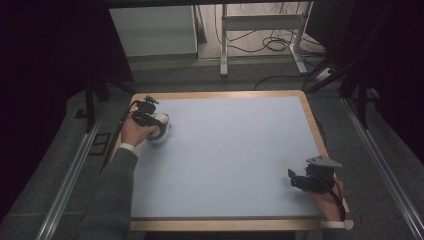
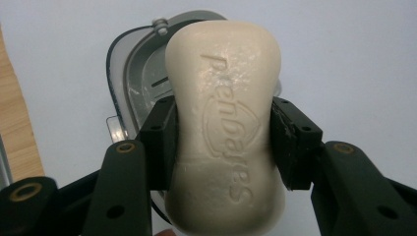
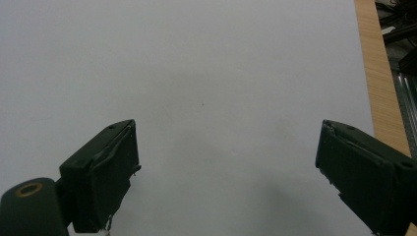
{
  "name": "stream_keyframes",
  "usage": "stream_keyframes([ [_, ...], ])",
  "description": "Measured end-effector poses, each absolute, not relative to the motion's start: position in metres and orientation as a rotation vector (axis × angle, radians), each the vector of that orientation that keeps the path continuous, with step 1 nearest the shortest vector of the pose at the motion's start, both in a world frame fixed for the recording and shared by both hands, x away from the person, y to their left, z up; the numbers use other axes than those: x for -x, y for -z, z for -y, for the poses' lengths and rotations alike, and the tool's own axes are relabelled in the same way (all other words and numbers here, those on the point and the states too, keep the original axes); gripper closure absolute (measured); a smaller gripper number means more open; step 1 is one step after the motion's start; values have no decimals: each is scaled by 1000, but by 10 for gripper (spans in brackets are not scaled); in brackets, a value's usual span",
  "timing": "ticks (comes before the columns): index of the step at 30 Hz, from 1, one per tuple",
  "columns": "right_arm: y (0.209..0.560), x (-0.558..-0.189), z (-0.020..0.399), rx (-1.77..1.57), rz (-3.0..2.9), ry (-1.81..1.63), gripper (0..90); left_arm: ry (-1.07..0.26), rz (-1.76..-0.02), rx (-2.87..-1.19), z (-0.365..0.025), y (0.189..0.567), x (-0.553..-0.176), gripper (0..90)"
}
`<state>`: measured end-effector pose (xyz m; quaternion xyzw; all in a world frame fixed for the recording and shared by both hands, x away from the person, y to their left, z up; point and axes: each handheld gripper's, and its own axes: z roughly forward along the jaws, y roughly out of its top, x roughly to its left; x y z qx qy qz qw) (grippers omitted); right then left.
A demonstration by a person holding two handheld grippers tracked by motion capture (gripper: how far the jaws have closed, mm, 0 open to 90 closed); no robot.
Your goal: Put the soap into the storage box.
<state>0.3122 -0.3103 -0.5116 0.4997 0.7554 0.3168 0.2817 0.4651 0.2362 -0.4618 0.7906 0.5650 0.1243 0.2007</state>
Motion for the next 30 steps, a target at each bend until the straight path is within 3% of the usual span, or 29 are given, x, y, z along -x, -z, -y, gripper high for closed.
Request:
stream_keyframes([
  [10, 512, -312, 311, -1343, -2022, -846, 89, -348, -1587, -2207, -237, 471, -467, 486],
  [16, 512, -312, 311, -1340, -2025, -844, 89, -378, -1496, -2145, -237, 457, -455, 352],
  [24, 511, -312, 310, -1339, -2025, -844, 89, -385, -1358, -2120, -229, 447, -427, 278],
  [30, 510, -311, 310, -1340, -2020, -852, 89, -374, -1240, -2119, -223, 456, -391, 277],
])
